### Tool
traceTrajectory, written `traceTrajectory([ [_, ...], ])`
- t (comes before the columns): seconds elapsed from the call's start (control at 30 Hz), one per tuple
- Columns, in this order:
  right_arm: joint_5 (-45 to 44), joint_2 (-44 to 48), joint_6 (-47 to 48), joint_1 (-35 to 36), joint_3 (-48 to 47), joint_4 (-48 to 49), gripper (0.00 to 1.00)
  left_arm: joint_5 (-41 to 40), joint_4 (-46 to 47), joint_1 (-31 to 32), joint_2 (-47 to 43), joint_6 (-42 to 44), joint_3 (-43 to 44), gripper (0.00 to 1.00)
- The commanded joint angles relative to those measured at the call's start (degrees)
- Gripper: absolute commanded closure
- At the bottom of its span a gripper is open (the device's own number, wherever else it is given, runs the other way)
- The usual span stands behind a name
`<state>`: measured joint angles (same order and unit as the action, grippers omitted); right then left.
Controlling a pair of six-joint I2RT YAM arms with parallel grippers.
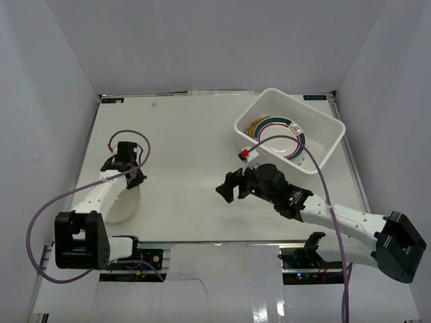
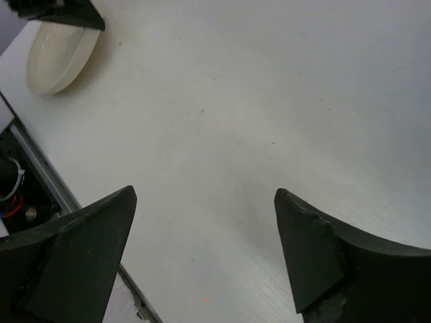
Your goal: Place the plates into the plastic bin on the countertop
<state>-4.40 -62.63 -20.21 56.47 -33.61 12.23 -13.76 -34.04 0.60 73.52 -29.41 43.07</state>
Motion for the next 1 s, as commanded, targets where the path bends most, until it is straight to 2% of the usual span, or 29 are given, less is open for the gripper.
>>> traceTrajectory([
  [0.0,9.4,2.1,-0.5,-7.8,-5.1,-2.3,0.08,12.8,5.7,11.6,-6.8,1.0,-0.8,1.00],
  [0.1,12.5,0.7,-1.7,-12.4,-9.5,-3.0,0.02,11.7,6.5,21.1,-9.6,0.6,-1.3,1.00],
  [0.3,16.0,-9.1,-5.3,-20.0,-18.3,-2.2,0.01,6.8,8.8,35.5,-12.3,0.5,-2.3,1.00],
  [0.47,21.2,-20.1,-6.7,-21.0,-24.2,-2.9,0.08,0.0,11.4,47.8,-9.5,2.2,0.5,1.00],
  [0.67,26.4,-26.6,-10.1,-20.0,-24.3,-1.6,0.10,-2.9,15.9,54.9,-6.1,5.8,2.7,1.00],
  [0.93,27.6,-31.7,-11.6,-13.5,-21.3,-0.6,0.10,-3.3,20.6,57.1,-5.1,9.3,3.3,1.00],
  [0.97,27.6,-32.5,-12.3,-13.2,-21.4,-0.5,0.04,-3.3,21.0,57.2,-5.3,9.6,3.3,1.00],
])
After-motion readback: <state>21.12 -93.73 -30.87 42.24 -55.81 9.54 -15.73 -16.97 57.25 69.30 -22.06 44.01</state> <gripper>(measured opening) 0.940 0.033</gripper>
